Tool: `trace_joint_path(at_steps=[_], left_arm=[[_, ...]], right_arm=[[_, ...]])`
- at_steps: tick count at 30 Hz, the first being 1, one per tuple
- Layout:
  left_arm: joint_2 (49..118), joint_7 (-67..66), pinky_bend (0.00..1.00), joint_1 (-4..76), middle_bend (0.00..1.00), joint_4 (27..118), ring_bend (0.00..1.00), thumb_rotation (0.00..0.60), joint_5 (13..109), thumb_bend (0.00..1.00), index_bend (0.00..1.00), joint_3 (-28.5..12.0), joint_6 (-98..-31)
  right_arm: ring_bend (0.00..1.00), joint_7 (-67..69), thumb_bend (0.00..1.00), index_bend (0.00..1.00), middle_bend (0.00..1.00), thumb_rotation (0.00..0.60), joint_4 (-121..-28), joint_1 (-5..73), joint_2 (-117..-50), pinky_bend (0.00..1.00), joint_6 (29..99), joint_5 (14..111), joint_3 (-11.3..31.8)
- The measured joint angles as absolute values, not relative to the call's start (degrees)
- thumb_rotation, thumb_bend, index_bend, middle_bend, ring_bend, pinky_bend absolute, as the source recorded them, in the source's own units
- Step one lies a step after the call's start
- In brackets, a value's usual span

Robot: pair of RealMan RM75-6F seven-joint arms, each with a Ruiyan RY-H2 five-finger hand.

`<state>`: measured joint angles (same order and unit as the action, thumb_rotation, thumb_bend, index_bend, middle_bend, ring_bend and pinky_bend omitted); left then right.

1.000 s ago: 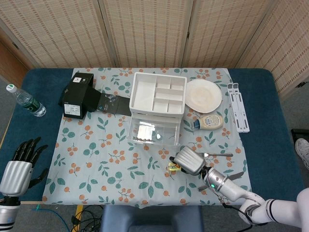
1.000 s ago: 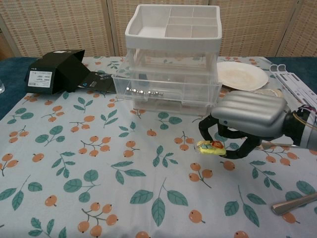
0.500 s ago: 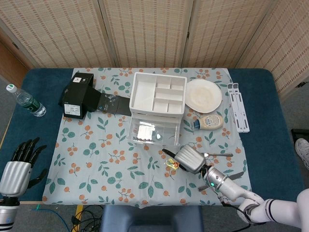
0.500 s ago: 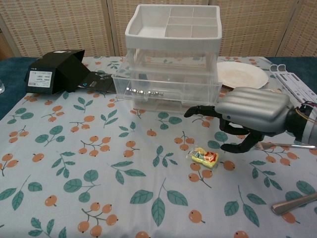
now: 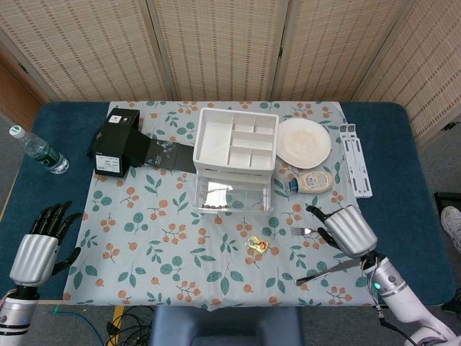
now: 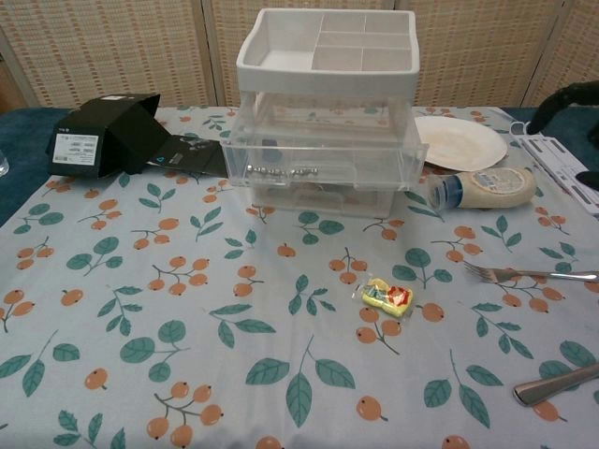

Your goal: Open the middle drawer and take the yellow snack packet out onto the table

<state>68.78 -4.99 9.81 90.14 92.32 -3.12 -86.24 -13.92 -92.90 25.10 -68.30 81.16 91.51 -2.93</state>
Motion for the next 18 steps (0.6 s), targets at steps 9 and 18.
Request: trace_joint_path(at_steps=[9, 18], left_arm=[[68.73, -6.31, 0.09, 10.59, 0.07, 91.44, 0.06, 0.600, 92.15, 0.27, 0.18, -3.38, -85.48], [68.77, -7.17, 0.09, 10.33, 0.07, 92.27, 0.06, 0.600, 91.48, 0.27, 0.18, -2.89, -85.30]], right_arm=[[0.26, -11.71, 0.41, 0.11, 0.28, 0.600, -95.86, 15.63, -63.68, 0.39, 89.53, 87.73, -2.25], [0.05, -8.68, 0.41, 0.00, 0.11, 0.600, -98.66, 11.36, -60.40, 0.10, 87.14, 83.96, -3.57]])
